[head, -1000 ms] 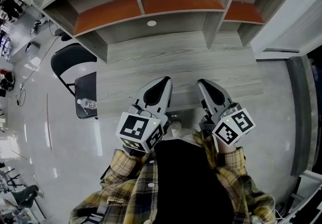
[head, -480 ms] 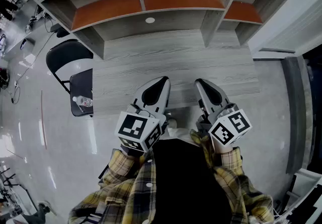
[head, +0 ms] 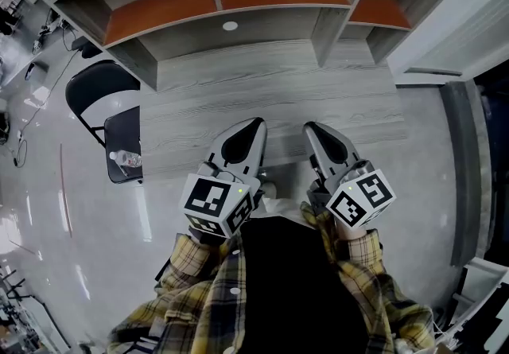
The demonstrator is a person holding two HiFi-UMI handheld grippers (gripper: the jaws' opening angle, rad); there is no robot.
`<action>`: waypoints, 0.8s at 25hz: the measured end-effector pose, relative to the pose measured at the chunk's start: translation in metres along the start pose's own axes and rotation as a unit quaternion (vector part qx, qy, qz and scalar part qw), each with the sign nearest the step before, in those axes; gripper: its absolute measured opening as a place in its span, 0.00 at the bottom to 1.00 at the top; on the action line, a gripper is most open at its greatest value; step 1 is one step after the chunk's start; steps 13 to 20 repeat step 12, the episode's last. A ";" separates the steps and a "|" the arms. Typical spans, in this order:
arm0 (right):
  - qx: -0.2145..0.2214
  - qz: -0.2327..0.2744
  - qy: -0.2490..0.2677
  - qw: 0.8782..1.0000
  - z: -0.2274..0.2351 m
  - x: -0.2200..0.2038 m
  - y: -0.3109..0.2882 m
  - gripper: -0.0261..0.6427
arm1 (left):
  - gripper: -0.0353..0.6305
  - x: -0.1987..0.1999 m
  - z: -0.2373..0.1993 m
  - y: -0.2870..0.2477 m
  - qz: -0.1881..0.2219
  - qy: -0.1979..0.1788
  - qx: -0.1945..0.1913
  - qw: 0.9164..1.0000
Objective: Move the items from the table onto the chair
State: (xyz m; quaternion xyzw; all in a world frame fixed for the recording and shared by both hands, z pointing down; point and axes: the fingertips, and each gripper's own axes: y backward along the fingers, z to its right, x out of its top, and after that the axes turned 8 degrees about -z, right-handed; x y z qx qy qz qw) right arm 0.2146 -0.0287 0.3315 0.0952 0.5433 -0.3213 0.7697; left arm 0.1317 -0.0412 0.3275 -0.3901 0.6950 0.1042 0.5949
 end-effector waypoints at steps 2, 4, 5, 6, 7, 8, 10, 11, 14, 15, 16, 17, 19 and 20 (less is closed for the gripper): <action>0.000 -0.001 0.000 1.000 0.000 0.000 0.000 0.06 | 0.06 0.000 -0.001 -0.001 0.000 0.000 0.000 1.000; 0.000 -0.002 -0.002 1.000 0.001 0.000 -0.001 0.06 | 0.06 0.002 -0.002 -0.001 0.000 0.000 0.001 1.000; 0.000 -0.002 -0.003 1.000 0.002 0.000 -0.001 0.06 | 0.06 0.002 -0.003 -0.001 0.001 0.000 0.001 1.000; 0.000 -0.002 -0.004 1.000 0.002 0.000 -0.001 0.06 | 0.06 0.002 -0.003 -0.001 0.001 0.000 0.002 1.000; 0.000 -0.002 -0.005 1.000 0.003 0.000 -0.001 0.06 | 0.06 0.002 -0.004 -0.001 0.001 0.000 0.003 1.000; 0.000 -0.002 -0.006 1.000 0.003 0.000 -0.001 0.06 | 0.06 0.002 -0.004 -0.001 0.000 0.000 0.003 1.000; 0.000 -0.003 -0.008 1.000 0.003 -0.001 -0.001 0.06 | 0.06 0.001 -0.006 -0.001 -0.001 0.001 0.005 1.000; -0.001 -0.003 -0.009 1.000 0.004 -0.001 -0.001 0.06 | 0.06 0.001 -0.007 -0.001 -0.002 0.001 0.006 1.000; -0.002 -0.003 -0.010 1.000 0.004 -0.002 -0.001 0.06 | 0.06 0.001 -0.008 -0.002 -0.003 0.002 0.007 1.000; -0.002 -0.003 -0.010 1.000 0.004 -0.002 -0.001 0.06 | 0.06 0.001 -0.008 -0.002 -0.003 0.002 0.007 1.000; -0.002 -0.003 -0.010 1.000 0.004 -0.002 -0.001 0.06 | 0.06 0.001 -0.008 -0.002 -0.003 0.002 0.007 1.000; -0.002 -0.003 -0.010 1.000 0.004 -0.002 -0.001 0.06 | 0.06 0.001 -0.008 -0.002 -0.003 0.002 0.007 1.000; -0.002 -0.003 -0.010 1.000 0.004 -0.002 -0.001 0.06 | 0.06 0.001 -0.008 -0.002 -0.003 0.002 0.007 1.000; -0.002 -0.003 -0.010 1.000 0.004 -0.002 -0.001 0.06 | 0.06 0.001 -0.008 -0.002 -0.003 0.002 0.007 1.000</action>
